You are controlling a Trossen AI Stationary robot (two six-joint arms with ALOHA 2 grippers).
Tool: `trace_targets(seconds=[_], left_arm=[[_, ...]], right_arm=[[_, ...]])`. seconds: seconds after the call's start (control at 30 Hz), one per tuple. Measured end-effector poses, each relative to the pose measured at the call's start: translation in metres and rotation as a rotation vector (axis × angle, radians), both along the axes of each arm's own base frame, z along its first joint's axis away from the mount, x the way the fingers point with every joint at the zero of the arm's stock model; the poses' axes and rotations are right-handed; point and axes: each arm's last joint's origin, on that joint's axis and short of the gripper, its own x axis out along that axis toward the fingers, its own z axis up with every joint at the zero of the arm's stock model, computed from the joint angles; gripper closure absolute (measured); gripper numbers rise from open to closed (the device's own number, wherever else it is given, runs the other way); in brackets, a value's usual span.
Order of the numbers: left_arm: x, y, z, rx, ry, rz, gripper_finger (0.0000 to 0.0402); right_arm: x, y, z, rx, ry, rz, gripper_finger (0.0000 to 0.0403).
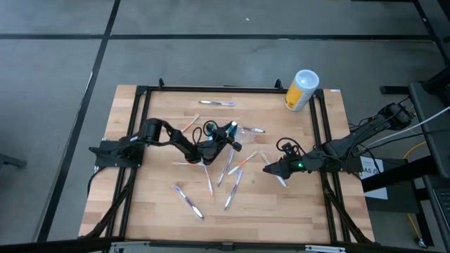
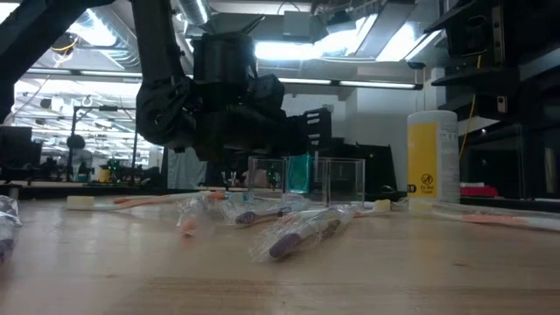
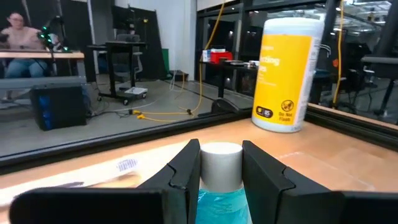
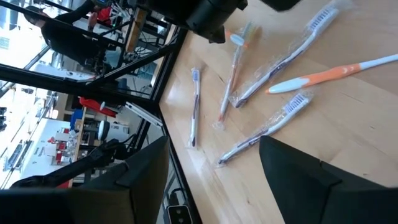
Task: Pick & Place toothbrushing station
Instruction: Put the blue mouthwash into the middle section of the transparent organizer
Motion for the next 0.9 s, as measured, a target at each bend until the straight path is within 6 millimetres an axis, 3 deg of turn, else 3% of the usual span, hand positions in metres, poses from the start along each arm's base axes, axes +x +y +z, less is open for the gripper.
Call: trace_targets(seconds=[0.9], left_arm=[[0.000,0.019,0.005,0.043,-0.005,-0.032,0.0287]], right_arm=[[0.000,0.000,0.000,0.005,0.000,0.000,0.0151]])
